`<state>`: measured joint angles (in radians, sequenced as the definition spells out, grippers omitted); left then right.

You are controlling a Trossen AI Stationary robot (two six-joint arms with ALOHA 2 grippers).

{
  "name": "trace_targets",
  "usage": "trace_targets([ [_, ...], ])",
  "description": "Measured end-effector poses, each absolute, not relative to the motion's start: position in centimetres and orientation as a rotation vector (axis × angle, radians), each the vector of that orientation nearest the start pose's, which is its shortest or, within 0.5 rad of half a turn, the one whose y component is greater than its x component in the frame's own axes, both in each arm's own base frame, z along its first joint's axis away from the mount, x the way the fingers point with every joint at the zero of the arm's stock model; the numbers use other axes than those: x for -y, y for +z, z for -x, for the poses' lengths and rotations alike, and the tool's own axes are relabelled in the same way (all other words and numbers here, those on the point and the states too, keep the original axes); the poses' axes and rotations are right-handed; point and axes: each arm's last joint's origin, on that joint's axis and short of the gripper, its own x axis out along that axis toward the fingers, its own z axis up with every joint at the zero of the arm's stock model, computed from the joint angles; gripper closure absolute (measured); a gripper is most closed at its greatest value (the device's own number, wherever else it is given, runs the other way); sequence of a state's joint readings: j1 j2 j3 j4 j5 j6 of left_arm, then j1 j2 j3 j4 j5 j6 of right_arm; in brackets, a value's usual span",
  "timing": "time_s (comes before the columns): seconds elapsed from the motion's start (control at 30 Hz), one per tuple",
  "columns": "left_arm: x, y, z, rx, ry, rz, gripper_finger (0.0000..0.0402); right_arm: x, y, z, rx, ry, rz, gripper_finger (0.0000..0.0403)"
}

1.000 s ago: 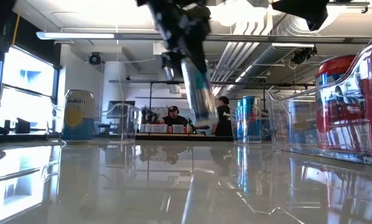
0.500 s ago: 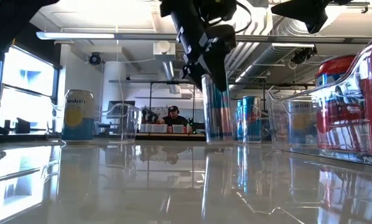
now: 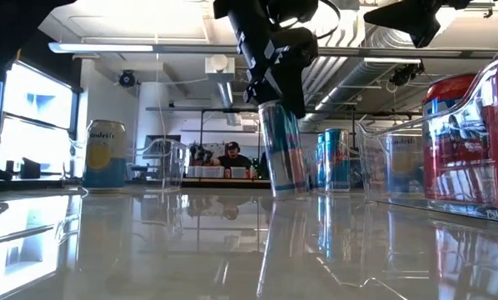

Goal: Sort soda cans
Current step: Put the top left blue soda can into the top right transparent bin

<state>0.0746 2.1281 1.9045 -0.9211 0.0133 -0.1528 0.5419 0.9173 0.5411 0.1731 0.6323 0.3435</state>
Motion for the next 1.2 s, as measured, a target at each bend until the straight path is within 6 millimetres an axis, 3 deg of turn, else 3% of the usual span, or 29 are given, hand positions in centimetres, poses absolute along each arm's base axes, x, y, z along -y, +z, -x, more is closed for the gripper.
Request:
trace_targets([
  [0.3, -2.0, 24.8, -43.7, -1.228, 0.286, 0.035, 0.0111, -8.9, 25.2, -18.2, -0.197, -0.154, -0.250, 0.0093],
  [0.5, 0.6, 27.2, -42.2, -1.212, 0.351, -0.081, 0.0112, -8.6, 23.4, -20.0, -0.279, -0.174, -0.244, 0.0093],
  [0.67, 2.4, 27.4, -41.0, -1.254, 0.456, -0.179, 0.0113, -7.7, 22.8, -21.9, -0.315, -0.187, -0.226, 0.0093],
  [0.8, 3.3, 26.0, -40.4, -1.257, 0.560, -0.211, 0.0113, -6.5, 24.2, -23.7, -0.356, -0.145, -0.124, 0.0093],
  [0.93, 4.2, 23.4, -39.7, -1.284, 0.603, -0.149, 0.0113, -4.4, 25.0, -25.4, -0.508, -0.113, -0.009, 0.0093],
  [1.03, 5.8, 21.7, -39.0, -1.282, 0.616, -0.116, 0.0113, -2.8, 25.2, -26.8, -0.592, -0.138, 0.042, 0.0093],
  [1.2, 8.3, 21.4, -36.3, -1.242, 0.630, -0.030, 0.0115, -0.4, 24.6, -29.1, -0.654, -0.179, 0.088, 0.0093],
])
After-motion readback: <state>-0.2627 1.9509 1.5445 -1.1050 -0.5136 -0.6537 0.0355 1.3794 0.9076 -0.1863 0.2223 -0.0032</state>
